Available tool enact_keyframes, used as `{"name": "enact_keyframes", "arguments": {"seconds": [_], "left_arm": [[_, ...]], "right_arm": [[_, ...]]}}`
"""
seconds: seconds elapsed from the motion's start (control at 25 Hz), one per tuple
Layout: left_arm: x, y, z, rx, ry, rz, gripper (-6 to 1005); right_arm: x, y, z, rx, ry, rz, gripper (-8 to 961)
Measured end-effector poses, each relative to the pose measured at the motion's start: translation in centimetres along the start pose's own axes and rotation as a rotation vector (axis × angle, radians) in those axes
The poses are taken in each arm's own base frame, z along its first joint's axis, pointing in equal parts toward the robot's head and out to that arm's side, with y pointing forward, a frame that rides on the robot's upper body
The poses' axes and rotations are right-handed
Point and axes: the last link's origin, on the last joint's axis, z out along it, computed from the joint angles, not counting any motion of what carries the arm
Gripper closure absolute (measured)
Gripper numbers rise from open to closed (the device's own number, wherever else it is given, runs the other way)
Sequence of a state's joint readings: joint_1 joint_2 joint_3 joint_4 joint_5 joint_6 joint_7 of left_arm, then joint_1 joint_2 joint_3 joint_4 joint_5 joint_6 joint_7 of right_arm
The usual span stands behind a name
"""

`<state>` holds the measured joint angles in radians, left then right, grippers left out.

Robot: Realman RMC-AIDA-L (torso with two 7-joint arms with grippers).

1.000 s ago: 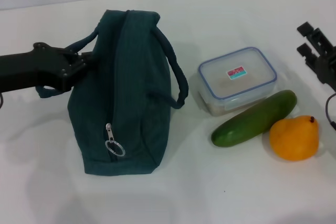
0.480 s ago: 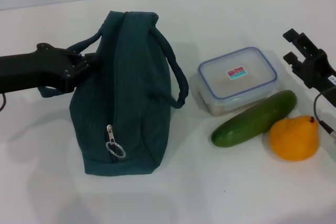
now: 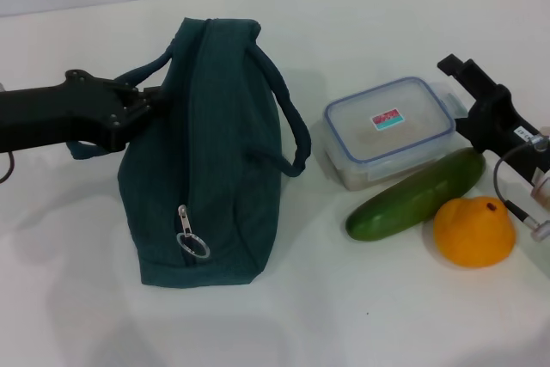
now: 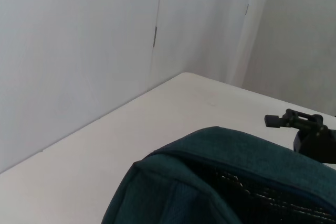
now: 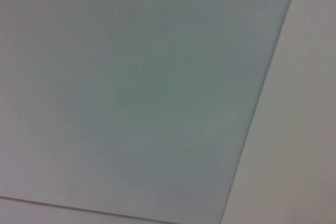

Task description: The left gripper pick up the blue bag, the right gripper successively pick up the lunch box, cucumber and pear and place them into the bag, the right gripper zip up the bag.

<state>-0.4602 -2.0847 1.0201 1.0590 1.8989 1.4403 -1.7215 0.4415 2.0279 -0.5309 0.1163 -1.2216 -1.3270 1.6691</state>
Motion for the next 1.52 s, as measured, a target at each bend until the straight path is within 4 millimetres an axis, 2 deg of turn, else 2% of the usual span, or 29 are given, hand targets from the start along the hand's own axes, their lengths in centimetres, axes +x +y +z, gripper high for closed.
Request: {"name": "enact_keyframes", "arguments": {"seconds": [0.64,1.08,1.16,1.4,1.52], "left_arm": [[-0.33,0.14,-0.13,-0.002,0.006,0.001,951],[-0.13,0.12,-0.03,-0.004,0.006,0.006,952],[-0.09,0.12,-0.01,-0.004,0.007,0.007,952],[-0.07,0.11,0.0,-0.004,0.007,0.008,952],[-0.06,0.11,0.01,-0.004,0.007,0.008,952]], "right_arm": [[0.12,0.28,0.57,-0.006,0.022,0.045,151],[0.12,0.02,0.57,0.012,0.018,0.046,385],[0.08,0.01,0.57,0.012,0.013,0.049,636],[-0.05,-0.11,0.58,0.02,0.004,0.051,767],[-0.14,-0.13,0.64,0.024,0.006,0.043,793]]}}
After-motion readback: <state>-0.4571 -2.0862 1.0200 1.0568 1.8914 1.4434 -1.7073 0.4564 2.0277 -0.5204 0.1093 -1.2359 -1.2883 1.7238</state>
